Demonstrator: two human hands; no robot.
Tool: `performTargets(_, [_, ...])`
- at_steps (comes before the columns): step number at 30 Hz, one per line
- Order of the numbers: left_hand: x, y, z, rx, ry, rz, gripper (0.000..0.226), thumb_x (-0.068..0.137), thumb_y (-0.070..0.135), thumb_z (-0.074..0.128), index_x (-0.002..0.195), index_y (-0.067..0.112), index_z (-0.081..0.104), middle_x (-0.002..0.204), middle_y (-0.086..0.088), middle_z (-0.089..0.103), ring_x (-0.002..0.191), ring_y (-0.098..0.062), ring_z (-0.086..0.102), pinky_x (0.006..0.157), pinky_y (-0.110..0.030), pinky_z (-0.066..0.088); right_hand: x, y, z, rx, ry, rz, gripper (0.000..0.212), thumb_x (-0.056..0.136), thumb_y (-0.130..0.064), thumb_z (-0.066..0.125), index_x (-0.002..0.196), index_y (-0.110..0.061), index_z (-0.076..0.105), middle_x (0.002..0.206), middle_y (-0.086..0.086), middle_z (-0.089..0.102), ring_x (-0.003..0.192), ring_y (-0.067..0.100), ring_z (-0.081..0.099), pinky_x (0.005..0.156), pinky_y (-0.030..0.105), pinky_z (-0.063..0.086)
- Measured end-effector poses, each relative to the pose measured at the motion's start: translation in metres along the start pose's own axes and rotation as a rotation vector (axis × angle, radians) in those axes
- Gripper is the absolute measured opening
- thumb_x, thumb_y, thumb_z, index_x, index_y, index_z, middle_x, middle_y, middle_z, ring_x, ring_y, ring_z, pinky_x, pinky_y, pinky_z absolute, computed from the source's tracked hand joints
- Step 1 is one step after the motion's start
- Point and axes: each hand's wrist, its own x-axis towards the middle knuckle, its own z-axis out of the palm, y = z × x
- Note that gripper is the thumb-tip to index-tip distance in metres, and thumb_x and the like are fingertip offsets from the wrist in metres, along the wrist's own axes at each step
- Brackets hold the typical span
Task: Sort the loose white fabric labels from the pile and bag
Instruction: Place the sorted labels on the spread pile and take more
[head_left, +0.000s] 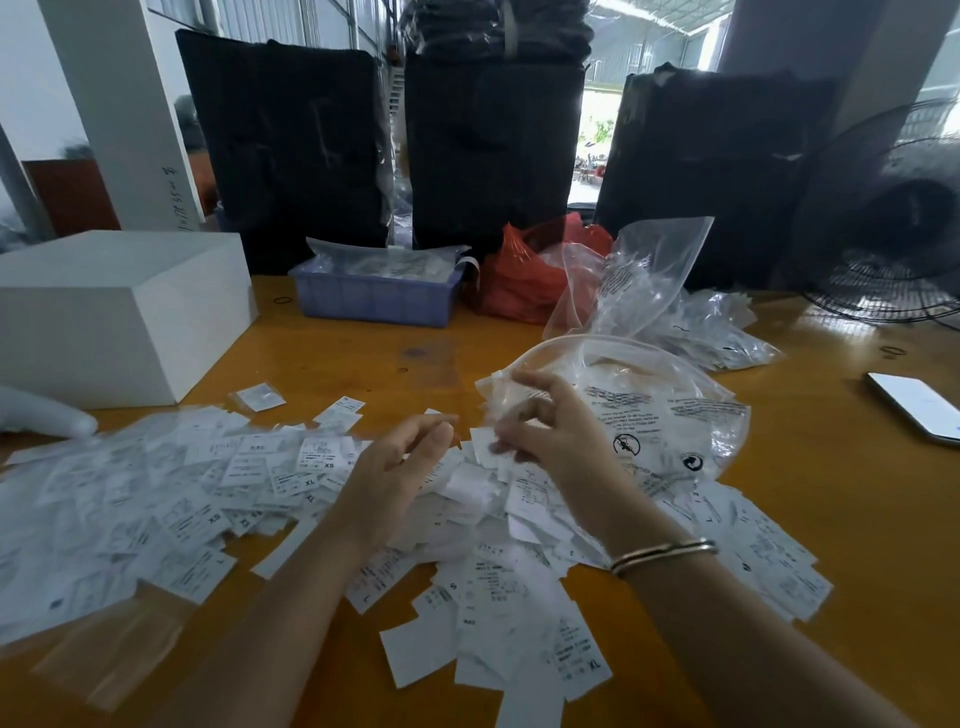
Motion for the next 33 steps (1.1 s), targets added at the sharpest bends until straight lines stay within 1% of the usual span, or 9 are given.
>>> performTargets(4, [0.002, 0.001, 0.001, -0.078, 0.064, -0.041, 0.04, 0.071, 0.072, 0.058, 0.089, 0.038, 0.068, 0.088, 0.023, 0.069, 0.082, 0.008, 0.061, 0.071, -0.015, 0.042, -0.009, 0.013, 0.025, -0.048, -0.085, 0.005, 0.053, 0.082, 0.0, 0.067, 0.124, -0.023, 0.045, 0.075, -0.003, 0.067, 0.075, 0.015, 0.07, 0.064, 0.018, 0.05])
performTargets(6, [0.004, -0.001, 0.001, -0.085, 0.142, -0.072, 0.012, 0.082, 0.045, 0.066, 0.082, 0.034, 0.07, 0.081, 0.019, 0.071, 0.074, 0.007, 0.062, 0.068, -0.019, 0.043, -0.009, 0.018, 0.032, -0.062, -0.102, 0.002, 0.054, 0.082, 0.0, 0.066, 0.125, -0.025, 0.045, 0.077, -0.003, 0.066, 0.077, 0.014, 0.07, 0.066, 0.017, 0.051])
performTargets(9, [0.005, -0.004, -0.002, -0.205, 0.26, -0.13, 0.011, 0.091, 0.022, 0.059, 0.087, 0.025, 0.069, 0.079, 0.013, 0.073, 0.072, 0.002, 0.065, 0.068, -0.023, 0.044, -0.008, 0.024, 0.038, -0.097, -0.107, -0.034, 0.051, 0.086, -0.009, 0.065, 0.127, -0.031, 0.043, 0.091, -0.005, 0.066, 0.086, 0.009, 0.064, 0.075, 0.02, 0.052])
performTargets(15, [0.011, -0.007, -0.007, -0.371, 0.49, -0.219, 0.014, 0.094, 0.013, 0.054, 0.091, 0.023, 0.063, 0.076, 0.006, 0.072, 0.07, -0.003, 0.067, 0.062, -0.022, 0.048, -0.009, 0.041, 0.047, -0.984, -0.169, -0.246, 0.044, 0.092, -0.014, 0.041, 0.136, -0.02, 0.046, 0.127, 0.001, 0.057, 0.121, 0.019, 0.045, 0.101, 0.034, 0.029])
performTargets(19, [0.013, -0.009, -0.007, -0.322, 0.491, -0.225, 0.016, 0.089, 0.012, 0.062, 0.096, 0.027, 0.061, 0.089, 0.006, 0.068, 0.083, -0.008, 0.064, 0.066, -0.021, 0.048, -0.01, 0.042, 0.049, -1.161, -0.173, -0.393, 0.039, 0.094, -0.021, 0.041, 0.131, -0.023, 0.053, 0.122, -0.002, 0.062, 0.118, 0.019, 0.048, 0.098, 0.034, 0.025])
performTargets(25, [0.01, -0.01, -0.002, -0.214, 0.463, -0.195, 0.013, 0.087, 0.027, 0.066, 0.099, 0.028, 0.069, 0.087, 0.007, 0.069, 0.085, -0.012, 0.063, 0.072, -0.026, 0.049, -0.017, 0.041, 0.041, -1.057, -0.129, -0.415, 0.027, 0.091, -0.022, 0.049, 0.108, -0.028, 0.07, 0.105, -0.008, 0.064, 0.104, 0.014, 0.049, 0.087, 0.027, 0.022])
performTargets(29, [0.011, -0.01, -0.002, -0.295, 0.458, -0.233, 0.011, 0.085, 0.03, 0.068, 0.095, 0.027, 0.07, 0.086, 0.005, 0.07, 0.084, -0.015, 0.064, 0.072, -0.027, 0.051, -0.018, 0.039, 0.032, -0.699, 0.035, -0.255, 0.03, 0.085, -0.002, 0.057, 0.09, -0.025, 0.076, 0.104, -0.014, 0.058, 0.1, 0.004, 0.049, 0.088, 0.016, 0.033])
performTargets(31, [0.011, -0.008, -0.003, -0.419, 0.439, -0.266, 0.009, 0.083, 0.027, 0.07, 0.091, 0.025, 0.07, 0.078, 0.007, 0.07, 0.078, -0.012, 0.063, 0.07, -0.028, 0.052, -0.02, 0.034, 0.028, -0.482, 0.135, -0.158, 0.042, 0.084, 0.006, 0.057, 0.078, -0.032, 0.074, 0.105, -0.019, 0.05, 0.092, -0.007, 0.049, 0.079, 0.006, 0.039])
performTargets(33, [0.011, -0.006, -0.003, -0.524, 0.418, -0.291, 0.009, 0.08, 0.027, 0.072, 0.087, 0.022, 0.07, 0.067, 0.011, 0.068, 0.071, -0.009, 0.063, 0.065, -0.025, 0.052, -0.022, 0.031, 0.026, -0.313, 0.17, -0.056, 0.056, 0.085, 0.01, 0.052, 0.071, -0.042, 0.069, 0.1, -0.016, 0.057, 0.07, -0.005, 0.056, 0.061, 0.009, 0.044])
